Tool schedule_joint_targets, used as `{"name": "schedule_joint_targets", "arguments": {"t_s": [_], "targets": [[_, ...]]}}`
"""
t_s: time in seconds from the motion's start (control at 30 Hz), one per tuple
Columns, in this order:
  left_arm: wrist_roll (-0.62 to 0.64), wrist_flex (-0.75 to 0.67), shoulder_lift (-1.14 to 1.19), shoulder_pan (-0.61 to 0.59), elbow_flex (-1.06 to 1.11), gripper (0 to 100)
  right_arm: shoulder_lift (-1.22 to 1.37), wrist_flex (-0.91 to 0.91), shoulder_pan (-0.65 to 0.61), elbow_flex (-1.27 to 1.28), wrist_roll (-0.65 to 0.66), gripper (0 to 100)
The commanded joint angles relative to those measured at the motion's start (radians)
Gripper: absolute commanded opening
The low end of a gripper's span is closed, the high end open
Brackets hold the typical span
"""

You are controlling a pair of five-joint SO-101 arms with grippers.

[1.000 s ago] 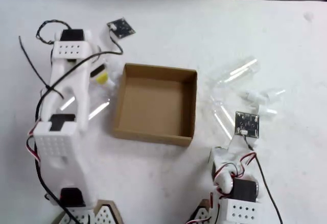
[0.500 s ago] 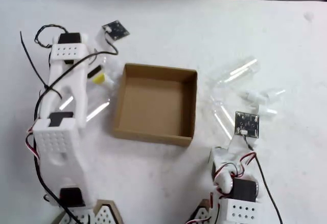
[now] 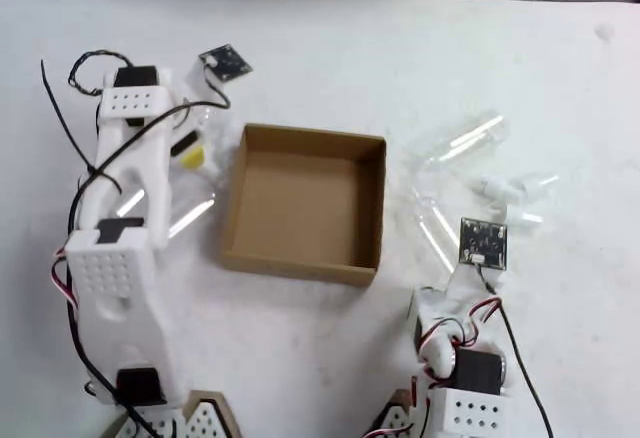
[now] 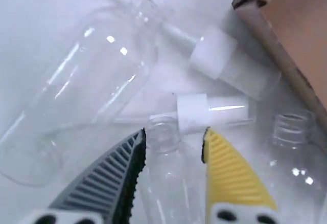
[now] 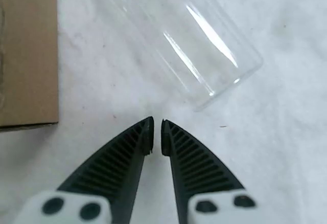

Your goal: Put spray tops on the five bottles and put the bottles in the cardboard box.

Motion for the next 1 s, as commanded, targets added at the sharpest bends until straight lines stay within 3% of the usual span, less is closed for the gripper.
{"name": "schedule_joint_targets", "arguments": {"t_s": [0.0, 0.37, 0.57, 0.77, 0.97], "targets": [[-0.005, 0.014, 0.019, -0.015, -0.061, 17, -0.005, 0.004, -0.004, 0.009, 0.008, 1.5], [-0.014, 0.064, 0.073, -0.021, -0.091, 17, -0.005, 0.004, -0.004, 0.009, 0.008, 1.5], [-0.012, 0.180, 0.148, -0.053, -0.213, 17, -0.005, 0.004, -0.004, 0.009, 0.008, 1.5], [-0.014, 0.304, 0.209, -0.050, -0.356, 2, -0.005, 0.004, -0.004, 0.009, 0.008, 1.5], [-0.014, 0.419, 0.246, -0.053, -0.509, 10, -0.005, 0.004, -0.004, 0.009, 0.008, 1.5]]}}
